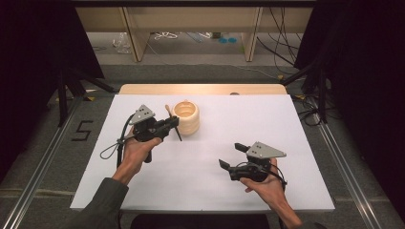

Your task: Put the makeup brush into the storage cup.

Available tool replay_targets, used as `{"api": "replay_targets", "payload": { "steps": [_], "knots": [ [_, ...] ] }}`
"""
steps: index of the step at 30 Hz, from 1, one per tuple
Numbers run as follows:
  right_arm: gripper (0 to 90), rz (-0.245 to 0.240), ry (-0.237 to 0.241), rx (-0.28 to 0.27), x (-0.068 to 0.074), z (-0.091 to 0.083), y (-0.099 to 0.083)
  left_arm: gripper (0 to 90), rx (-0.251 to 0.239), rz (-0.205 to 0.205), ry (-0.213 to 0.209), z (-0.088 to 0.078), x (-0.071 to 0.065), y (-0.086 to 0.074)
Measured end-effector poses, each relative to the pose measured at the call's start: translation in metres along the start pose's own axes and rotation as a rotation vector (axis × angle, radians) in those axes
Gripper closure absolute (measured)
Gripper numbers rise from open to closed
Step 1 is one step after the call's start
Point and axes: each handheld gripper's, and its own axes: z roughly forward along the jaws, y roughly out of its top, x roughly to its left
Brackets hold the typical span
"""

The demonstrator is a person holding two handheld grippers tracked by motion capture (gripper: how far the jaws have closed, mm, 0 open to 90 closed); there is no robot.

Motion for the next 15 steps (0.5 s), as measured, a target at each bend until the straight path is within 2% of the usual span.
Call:
{"api": "replay_targets", "payload": {
  "steps": [1,6,8,15],
  "knots": [
    [17.5,0.002,-0.005,0.017,0.0,-0.002,0.0,83.0,0.003,0.007,0.001,0.001,0.001,0.001],
    [17.4,0.004,-0.002,-0.005,-0.001,-0.002,-0.002,83.0,0.008,0.004,0.009,0.004,0.005,0.003],
    [17.5,0.005,-0.002,0.019,0.0,-0.004,-0.003,83.0,0.006,0.001,0.015,0.005,0.007,0.006],
    [17.7,0.009,0.0,0.024,-0.001,-0.004,-0.004,83.0,0.019,0.003,0.03,0.01,0.012,0.013]
  ]
}}
